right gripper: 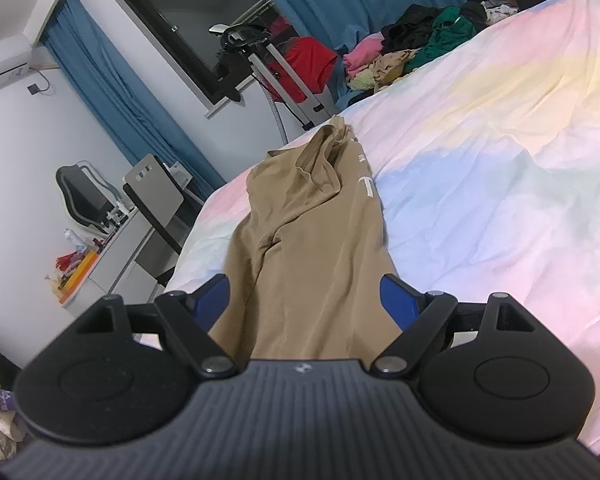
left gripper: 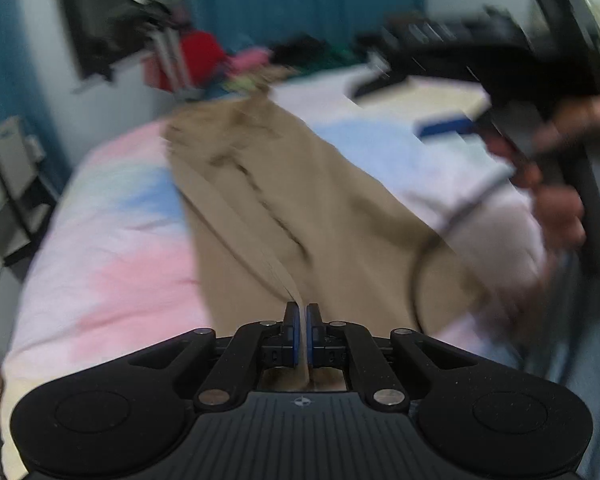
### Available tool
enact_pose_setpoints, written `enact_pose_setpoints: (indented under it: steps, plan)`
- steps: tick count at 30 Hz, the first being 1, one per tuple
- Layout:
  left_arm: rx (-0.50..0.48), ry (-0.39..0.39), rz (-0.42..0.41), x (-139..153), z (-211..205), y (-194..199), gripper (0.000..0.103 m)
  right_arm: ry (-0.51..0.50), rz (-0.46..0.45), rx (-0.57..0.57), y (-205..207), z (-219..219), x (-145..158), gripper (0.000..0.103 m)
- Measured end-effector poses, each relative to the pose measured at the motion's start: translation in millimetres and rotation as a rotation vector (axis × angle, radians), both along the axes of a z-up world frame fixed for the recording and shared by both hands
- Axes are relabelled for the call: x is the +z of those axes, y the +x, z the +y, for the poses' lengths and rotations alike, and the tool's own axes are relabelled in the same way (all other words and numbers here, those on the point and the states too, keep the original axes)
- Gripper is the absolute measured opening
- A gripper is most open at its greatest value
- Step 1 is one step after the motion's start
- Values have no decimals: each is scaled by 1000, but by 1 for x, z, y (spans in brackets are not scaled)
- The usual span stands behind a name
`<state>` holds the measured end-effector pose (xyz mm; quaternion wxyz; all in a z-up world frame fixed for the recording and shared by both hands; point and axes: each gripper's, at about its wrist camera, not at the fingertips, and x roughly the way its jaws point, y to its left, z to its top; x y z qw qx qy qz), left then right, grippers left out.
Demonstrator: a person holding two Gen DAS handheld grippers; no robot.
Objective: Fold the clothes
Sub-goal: 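Pull the hem with the left gripper to straighten the strip, release and regrasp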
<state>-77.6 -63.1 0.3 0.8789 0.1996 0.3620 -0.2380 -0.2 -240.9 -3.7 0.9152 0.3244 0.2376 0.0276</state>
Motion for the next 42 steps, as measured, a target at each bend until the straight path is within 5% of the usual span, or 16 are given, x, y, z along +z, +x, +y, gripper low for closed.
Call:
enact_pose_setpoints:
  steps: [2,4,6,9,15,20,24,29,32,35,39,42]
  plan:
    - [-16,-21,43,-2,2,3,17,3,3,-1,0,-1,-1,84]
    - [-18,-69,67,-1,10,5,42,8,5,-3,0,-2,-1,84]
    - [-8,-122,81,2,20,7,54,16,9,-5,0,-3,-2,84]
    - [57,-184,99,3,35,12,57,29,20,-3,2,-4,-5,84]
    - [75,-260,189,-7,46,27,55,27,38,-16,2,-7,-7,84]
    - [40,-192,196,-20,31,30,51,28,48,-39,1,-10,-8,84]
    - [53,-136,190,-29,25,33,5,18,56,-35,2,-10,-9,84]
    - [29,-249,62,-8,41,16,4,21,71,-42,2,-15,-10,84]
    - [-52,-250,-85,13,44,-13,4,30,77,-53,2,-20,-11,84]
    - [-109,-247,-108,22,41,-23,4,40,82,-54,3,-23,-12,84]
    - [-137,-253,77,8,37,-2,7,39,101,-27,4,-24,-13,84]
    - [-130,-301,217,0,40,18,24,70,131,17,2,-28,-18,84]
